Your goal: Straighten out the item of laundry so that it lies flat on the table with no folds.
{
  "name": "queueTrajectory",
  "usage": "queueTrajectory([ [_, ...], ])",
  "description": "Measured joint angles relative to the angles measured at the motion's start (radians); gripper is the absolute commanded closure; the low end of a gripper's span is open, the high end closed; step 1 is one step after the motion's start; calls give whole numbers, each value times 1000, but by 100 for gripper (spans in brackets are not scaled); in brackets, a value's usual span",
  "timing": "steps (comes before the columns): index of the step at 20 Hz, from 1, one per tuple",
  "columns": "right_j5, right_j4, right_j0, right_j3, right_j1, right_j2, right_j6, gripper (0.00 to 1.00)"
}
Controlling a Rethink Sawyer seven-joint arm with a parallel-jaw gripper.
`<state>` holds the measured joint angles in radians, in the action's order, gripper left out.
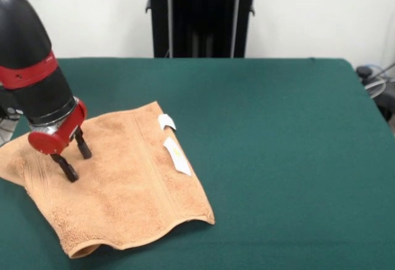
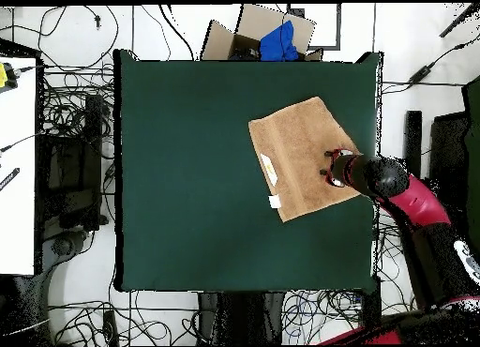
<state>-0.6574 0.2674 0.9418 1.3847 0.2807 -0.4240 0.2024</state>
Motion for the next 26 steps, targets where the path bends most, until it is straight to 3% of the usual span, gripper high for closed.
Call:
queueTrajectory([
  [12,-280,34,-87,-163,0,43,0,0],
  [17,-388,61,-140,-356,-49,43,0,0],
  [23,-426,70,-162,-491,-123,42,0,0],
  [26,-424,66,-156,-486,-125,42,0,0],
])
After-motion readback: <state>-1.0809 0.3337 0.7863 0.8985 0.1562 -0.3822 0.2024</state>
